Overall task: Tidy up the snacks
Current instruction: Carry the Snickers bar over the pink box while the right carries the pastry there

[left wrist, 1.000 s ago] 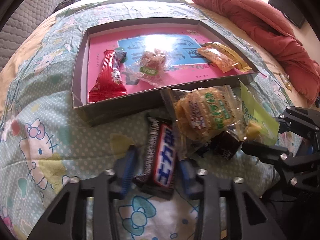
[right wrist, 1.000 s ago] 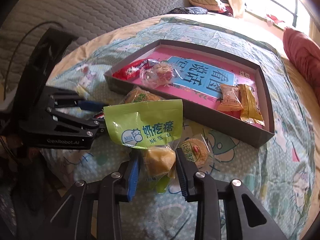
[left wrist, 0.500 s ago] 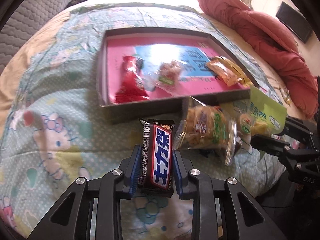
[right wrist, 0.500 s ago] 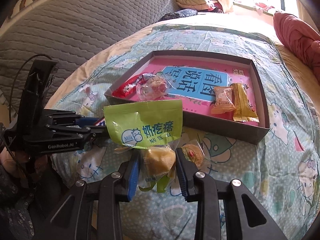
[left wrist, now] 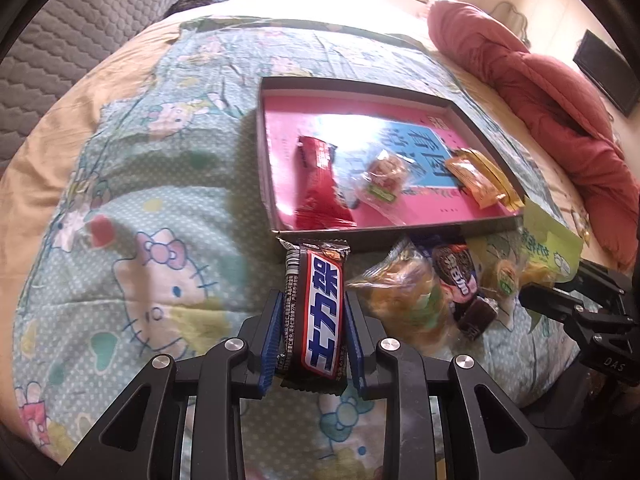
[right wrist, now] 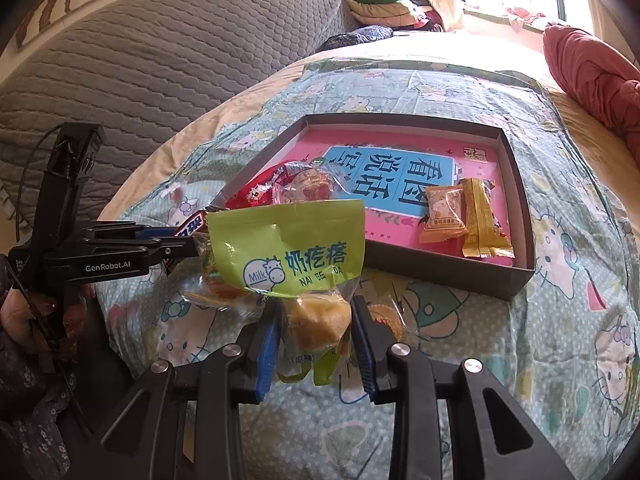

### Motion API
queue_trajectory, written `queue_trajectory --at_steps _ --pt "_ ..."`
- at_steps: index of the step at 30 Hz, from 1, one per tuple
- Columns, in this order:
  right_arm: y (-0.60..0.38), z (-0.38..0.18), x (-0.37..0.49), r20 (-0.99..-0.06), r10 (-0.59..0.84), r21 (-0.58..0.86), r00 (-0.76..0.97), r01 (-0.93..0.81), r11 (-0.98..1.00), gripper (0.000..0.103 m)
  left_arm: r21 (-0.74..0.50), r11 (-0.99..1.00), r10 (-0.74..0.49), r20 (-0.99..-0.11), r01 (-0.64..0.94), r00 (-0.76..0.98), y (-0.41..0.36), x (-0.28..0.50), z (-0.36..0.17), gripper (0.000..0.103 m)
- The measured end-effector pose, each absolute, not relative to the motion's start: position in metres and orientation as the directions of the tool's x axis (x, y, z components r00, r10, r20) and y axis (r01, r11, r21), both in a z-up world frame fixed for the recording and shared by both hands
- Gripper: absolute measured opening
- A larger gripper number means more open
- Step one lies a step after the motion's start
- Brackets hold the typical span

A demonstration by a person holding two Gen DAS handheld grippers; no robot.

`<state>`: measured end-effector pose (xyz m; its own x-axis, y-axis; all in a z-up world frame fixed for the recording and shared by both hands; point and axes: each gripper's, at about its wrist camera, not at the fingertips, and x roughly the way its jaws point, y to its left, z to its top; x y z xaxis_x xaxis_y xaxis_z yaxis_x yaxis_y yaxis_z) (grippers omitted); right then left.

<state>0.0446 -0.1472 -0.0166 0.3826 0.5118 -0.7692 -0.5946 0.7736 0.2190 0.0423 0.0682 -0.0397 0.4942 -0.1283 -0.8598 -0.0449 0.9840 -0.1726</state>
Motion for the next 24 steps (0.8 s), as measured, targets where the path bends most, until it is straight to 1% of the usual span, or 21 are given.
queue_trajectory --at_steps 7,13,24 --pt "-0.151 -0.013 0.047 -0.754 0.519 0.226 0.402 -0.583 0.780 0.035 -0.193 0.978 -0.124 -0.834 -0.073 0.538 0.076 0.041 -0.028 0.030" --pt "-0.153 -0.006 0.049 -0.735 0.537 0.243 0.414 -0.579 0.778 0.035 -0.224 0.973 -0.151 -0.796 -0.054 0.586 0.072 0.039 -0.011 0.030" --pt "-0.155 0.005 0.057 -0.695 0.565 0.260 0.444 -0.578 0.774 0.035 -0.262 0.965 -0.191 -0.747 -0.019 0.636 0.062 0.041 0.007 0.030"
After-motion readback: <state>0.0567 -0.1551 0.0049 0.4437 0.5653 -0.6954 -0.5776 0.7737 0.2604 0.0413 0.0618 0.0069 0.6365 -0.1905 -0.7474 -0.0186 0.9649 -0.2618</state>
